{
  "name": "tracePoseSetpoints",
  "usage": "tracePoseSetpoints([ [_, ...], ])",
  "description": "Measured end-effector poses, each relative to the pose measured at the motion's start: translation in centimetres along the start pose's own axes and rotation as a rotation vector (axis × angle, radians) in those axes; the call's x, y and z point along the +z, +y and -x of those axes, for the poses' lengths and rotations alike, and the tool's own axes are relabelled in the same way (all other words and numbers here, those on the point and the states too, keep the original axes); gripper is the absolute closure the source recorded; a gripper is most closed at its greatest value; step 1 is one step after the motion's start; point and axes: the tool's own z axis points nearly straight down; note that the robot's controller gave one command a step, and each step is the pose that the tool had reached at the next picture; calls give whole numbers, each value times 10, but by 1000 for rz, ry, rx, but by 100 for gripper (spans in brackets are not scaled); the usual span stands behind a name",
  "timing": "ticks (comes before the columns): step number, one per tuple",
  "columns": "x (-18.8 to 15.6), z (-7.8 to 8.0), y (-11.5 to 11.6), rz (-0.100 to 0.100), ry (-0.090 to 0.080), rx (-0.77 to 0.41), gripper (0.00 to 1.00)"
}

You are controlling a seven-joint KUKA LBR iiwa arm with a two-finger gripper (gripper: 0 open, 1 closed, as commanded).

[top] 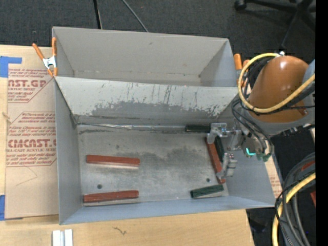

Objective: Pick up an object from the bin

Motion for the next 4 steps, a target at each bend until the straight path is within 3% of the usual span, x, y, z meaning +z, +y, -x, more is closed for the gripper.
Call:
tracePoseSetpoints([
  [1,128,24,-50,0,-3,-684,0],
  [2,95,50,-19,-4,-12,-966,0],
  [3,96,59,-23,-4,-8,-1357,0],
  [4,125,71,-3,-6,-11,-1425,0],
])
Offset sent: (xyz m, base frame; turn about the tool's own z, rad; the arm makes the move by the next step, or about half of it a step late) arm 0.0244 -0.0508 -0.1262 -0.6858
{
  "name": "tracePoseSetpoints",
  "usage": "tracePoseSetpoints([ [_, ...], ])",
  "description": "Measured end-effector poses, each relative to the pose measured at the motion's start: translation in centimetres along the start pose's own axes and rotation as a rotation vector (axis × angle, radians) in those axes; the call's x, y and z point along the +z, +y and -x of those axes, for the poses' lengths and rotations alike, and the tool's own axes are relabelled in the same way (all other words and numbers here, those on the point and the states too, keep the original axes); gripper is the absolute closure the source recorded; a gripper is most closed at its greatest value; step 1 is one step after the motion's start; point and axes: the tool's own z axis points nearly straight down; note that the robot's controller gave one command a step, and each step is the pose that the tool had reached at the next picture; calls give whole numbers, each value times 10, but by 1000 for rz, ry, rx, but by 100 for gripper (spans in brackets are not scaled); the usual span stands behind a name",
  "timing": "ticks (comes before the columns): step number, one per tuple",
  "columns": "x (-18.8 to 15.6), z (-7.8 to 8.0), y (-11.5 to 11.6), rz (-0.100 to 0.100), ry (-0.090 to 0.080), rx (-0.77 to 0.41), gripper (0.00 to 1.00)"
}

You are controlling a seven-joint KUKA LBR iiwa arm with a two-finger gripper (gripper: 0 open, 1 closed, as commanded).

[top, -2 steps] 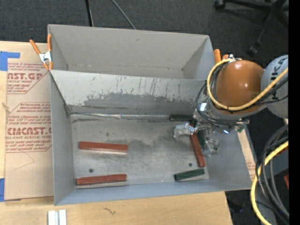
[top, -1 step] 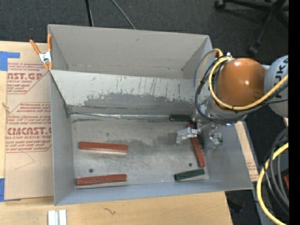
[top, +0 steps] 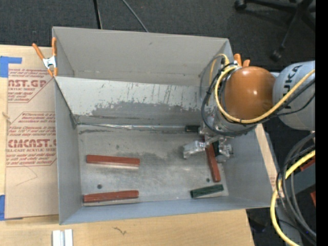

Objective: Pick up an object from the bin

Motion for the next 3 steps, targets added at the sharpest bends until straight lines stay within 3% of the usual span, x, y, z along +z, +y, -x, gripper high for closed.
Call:
tracePoseSetpoints([
  [1,-1,2,-1,0,0,3,0],
  [2,-1,2,-1,-1,-1,3,100],
  [3,-47,4,-3,-1,1,5,100],
])
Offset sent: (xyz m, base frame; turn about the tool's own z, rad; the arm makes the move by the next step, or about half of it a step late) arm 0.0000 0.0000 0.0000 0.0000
